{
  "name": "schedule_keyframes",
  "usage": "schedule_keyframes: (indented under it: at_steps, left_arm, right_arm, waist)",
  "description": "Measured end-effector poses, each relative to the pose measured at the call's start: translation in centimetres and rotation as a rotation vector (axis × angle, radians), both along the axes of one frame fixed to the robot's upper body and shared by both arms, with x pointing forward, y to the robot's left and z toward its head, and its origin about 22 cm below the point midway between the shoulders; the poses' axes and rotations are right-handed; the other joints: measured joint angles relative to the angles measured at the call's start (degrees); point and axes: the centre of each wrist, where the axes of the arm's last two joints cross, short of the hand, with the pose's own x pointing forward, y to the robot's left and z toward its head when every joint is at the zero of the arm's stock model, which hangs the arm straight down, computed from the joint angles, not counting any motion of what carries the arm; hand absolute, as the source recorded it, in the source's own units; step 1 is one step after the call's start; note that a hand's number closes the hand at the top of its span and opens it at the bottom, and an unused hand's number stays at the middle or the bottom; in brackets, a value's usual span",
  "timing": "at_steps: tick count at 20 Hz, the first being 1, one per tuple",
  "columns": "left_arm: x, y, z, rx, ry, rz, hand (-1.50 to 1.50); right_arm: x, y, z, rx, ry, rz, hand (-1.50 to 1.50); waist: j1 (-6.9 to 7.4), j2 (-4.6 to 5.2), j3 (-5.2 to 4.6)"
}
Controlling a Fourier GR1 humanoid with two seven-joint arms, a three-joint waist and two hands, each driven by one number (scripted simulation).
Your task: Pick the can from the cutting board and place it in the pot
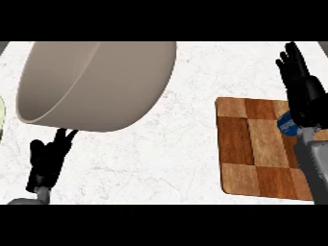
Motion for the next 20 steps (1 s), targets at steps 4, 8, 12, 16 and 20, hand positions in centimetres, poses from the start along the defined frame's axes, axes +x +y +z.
schedule_keyframes:
  at_steps: [4, 8, 12, 16, 20]
  left_arm:
    - [0.7, -0.5, 2.5, -0.012, -0.08, -0.027, 0.0]
    - [2.1, -2.2, 4.3, -0.076, -0.16, -0.061, 0.0]
    - [2.9, -3.8, 6.0, -0.14, -0.199, -0.059, 0.0]
    - [3.4, -4.4, 7.5, -0.166, -0.224, -0.058, 0.0]
    - [3.6, -5.1, 8.6, -0.182, -0.229, -0.07, 0.0]
  right_arm:
    - [0.2, 0.8, 0.0, 0.044, 0.056, 0.301, -1.5]
    - [0.3, 1.9, 2.7, -0.145, -0.013, 0.614, -1.5]
    - [-0.2, -4.0, 3.7, -0.202, -0.191, 0.699, -1.5]
    - [-1.1, -10.0, 5.6, -0.242, -0.315, 0.759, -1.5]
    - [-2.3, -14.7, 9.7, -0.447, -0.323, 0.685, -1.5]
  waist:
    - [1.46, -0.44, 0.4]
    - [2.45, -1.17, -0.05]
    - [1.45, -0.46, 0.15]
    - [1.16, -0.18, 0.19]
    - [1.45, -0.03, 0.15]
